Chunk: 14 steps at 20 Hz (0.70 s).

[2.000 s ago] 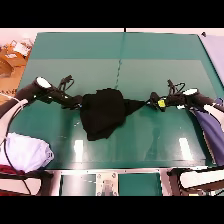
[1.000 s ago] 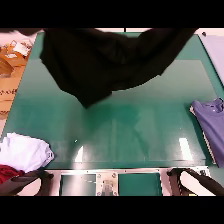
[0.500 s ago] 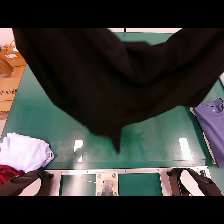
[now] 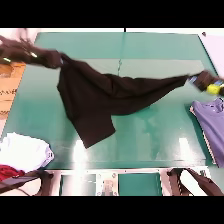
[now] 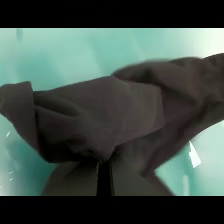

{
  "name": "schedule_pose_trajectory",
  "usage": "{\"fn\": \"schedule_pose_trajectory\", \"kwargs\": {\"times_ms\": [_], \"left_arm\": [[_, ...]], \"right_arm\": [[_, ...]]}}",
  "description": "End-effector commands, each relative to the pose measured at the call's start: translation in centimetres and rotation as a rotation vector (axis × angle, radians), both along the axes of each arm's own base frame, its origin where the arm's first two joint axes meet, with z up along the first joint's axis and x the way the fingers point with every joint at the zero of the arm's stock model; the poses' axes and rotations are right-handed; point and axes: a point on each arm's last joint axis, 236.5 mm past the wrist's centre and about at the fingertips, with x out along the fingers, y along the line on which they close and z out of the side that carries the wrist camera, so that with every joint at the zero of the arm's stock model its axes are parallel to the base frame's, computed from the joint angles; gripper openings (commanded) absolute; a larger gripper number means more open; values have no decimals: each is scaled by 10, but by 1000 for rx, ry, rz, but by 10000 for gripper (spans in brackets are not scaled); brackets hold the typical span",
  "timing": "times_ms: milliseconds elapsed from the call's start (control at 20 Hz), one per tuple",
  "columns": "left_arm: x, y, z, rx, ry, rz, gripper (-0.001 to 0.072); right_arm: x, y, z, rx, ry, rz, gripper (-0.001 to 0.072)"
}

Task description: Fold the shirts.

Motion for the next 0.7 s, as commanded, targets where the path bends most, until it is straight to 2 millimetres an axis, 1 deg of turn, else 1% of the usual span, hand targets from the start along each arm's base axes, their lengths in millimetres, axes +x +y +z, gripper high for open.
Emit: {"fn": "schedule_pose_trajectory", "kwargs": {"times_ms": [0, 50, 150, 250, 300, 350, 400, 450, 500, 550, 600, 650], "left_arm": [[40, 3, -102, -37, 103, 86, 33], [51, -2, -114, -74, 100, 94, 33], [71, -8, -126, -153, 84, 138, 33], [81, -7, -133, -182, 82, 177, 34], [80, -7, -134, -181, 86, 175, 57], [78, -7, -133, -187, 97, 167, 357], [73, -6, -130, -206, 133, 168, 600], [65, -3, -124, -212, 176, 150, 596], [56, 3, -120, -201, 217, 122, 594], [43, 14, -114, -185, 267, 97, 473], [32, 23, -110, -175, 314, 74, 241], [21, 31, -103, -180, 349, 55, 124]], "right_arm": [[8, -11, -106, 70, 130, -72, 23], [19, -13, -120, 102, 136, -80, 23], [46, -14, -133, 168, 129, -83, 23], [70, -16, -143, 192, 135, -74, 23], [81, -18, -147, 193, 138, -68, 24], [90, -21, -149, 191, 137, -66, 30], [97, -24, -148, 189, 129, -65, 175], [103, -32, -142, 173, 112, -61, 383], [105, -41, -132, 152, 93, -49, 412], [104, -51, -119, 140, 79, -19, 366], [98, -61, -108, 150, 81, 1, 284], [90, -71, -101, 171, 85, 12, 251]]}}
